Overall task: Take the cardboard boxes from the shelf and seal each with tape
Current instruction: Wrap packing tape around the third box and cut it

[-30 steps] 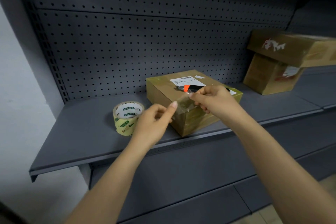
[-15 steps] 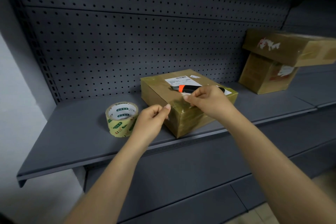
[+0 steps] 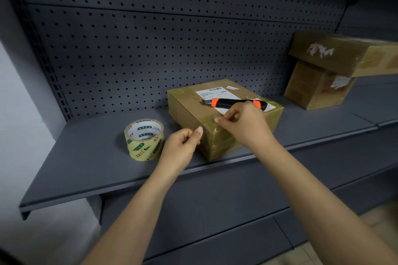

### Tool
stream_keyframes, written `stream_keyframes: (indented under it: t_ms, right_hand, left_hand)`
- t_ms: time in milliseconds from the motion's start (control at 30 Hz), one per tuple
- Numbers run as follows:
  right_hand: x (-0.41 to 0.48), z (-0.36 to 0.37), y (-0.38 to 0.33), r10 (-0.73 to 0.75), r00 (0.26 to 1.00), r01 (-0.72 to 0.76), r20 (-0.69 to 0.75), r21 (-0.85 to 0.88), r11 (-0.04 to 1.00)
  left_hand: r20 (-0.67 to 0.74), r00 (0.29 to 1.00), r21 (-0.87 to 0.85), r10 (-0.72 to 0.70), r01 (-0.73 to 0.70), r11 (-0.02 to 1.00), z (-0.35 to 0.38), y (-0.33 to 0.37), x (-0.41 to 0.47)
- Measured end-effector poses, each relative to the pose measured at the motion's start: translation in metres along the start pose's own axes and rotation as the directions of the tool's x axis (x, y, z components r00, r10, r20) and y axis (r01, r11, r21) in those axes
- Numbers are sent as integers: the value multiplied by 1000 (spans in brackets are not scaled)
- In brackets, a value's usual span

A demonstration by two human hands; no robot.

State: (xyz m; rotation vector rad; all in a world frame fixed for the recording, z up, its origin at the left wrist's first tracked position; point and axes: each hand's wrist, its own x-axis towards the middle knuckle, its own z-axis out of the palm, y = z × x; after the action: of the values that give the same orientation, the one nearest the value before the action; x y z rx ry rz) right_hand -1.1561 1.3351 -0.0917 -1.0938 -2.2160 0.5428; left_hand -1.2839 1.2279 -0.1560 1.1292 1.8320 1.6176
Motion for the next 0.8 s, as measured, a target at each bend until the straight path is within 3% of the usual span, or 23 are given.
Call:
stream_keyframes:
  t_ms: [167,333,500,600,733,800]
  right_hand:
    - [-2,-8,3,86,996,-85,-20,42,996]
    - [-4,-2,8,61,997,-55,-50,117,992]
    - [-13,6,8,-216,959,234,-182,82,969]
    - [-15,12,13,-387,907,401,-168,61,914]
    - [-20,16,23,-383,917,395,-111,118,911]
    - [-22,18,28,-387,917,398,-98,155,904]
  left_hand:
    - [-22,999,4,-35,35,999,6,-1,-2]
    - [-25,993,-33,-114,114,993,6,-5,-2]
    - [-145,989,218,31,1,976,7,-6,-7]
    - [-161,982,288,99,-50,956,8,-15,-12]
    - [-250,920,283,301,-228,932,10,-11,-21]
    - [-153,913,284,378,-326,902,16,-7,-24]
